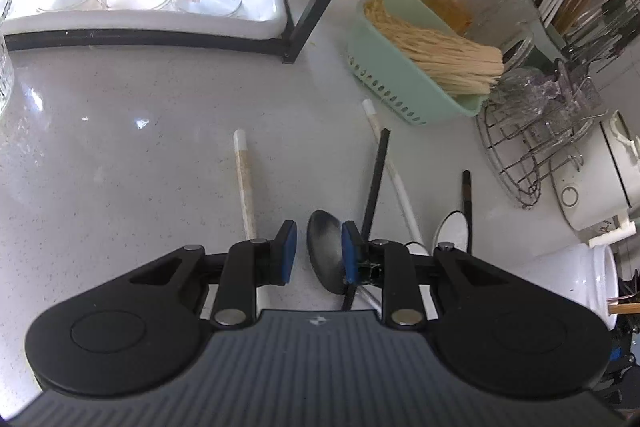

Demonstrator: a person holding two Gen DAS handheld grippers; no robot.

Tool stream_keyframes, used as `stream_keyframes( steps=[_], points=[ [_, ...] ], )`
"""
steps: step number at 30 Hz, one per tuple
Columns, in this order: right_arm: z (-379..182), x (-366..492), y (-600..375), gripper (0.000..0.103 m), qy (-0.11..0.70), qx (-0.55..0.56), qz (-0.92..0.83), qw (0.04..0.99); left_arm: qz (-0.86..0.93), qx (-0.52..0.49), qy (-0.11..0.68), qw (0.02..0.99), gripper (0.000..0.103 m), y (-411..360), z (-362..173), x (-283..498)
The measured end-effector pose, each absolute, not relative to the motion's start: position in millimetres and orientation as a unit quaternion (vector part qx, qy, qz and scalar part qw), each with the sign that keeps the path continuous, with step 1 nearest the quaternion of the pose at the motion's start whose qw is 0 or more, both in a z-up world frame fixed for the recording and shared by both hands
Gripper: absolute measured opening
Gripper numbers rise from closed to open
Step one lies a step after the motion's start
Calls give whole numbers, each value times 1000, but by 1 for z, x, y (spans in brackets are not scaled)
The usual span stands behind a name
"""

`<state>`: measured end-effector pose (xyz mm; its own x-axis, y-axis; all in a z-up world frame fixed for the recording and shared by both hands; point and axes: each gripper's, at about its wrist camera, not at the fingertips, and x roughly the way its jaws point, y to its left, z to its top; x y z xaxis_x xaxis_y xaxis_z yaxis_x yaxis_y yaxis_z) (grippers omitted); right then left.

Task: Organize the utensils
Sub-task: 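Grasp a silver metal spoon from the pile with the left tool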

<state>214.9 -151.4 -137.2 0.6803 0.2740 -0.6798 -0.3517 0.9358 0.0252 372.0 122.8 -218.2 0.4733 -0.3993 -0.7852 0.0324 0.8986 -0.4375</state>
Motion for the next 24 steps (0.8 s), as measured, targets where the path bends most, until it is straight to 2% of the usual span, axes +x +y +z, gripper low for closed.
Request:
stream_keyframes(
  steps=[2,7,9,16,24],
  points=[
    [-137,216,-152,91,361,-55,172,915,-131,-188,496,838,27,123,-219,371],
    [-138,218,-153,91,358,-55,176,915,-126,-186,500,836,18,121,-218,369],
    [-137,219,-153,91,358,-57,177,915,-120,-177,500,840,10,117,-217,367],
    [-138,217,-152,91,353,-56,176,917,-107,-151,480,857,5,105,-205,356],
    [-137,218,-152,91,358,-53,174,916,-71,-108,443,887,1,87,-164,332]
  ],
)
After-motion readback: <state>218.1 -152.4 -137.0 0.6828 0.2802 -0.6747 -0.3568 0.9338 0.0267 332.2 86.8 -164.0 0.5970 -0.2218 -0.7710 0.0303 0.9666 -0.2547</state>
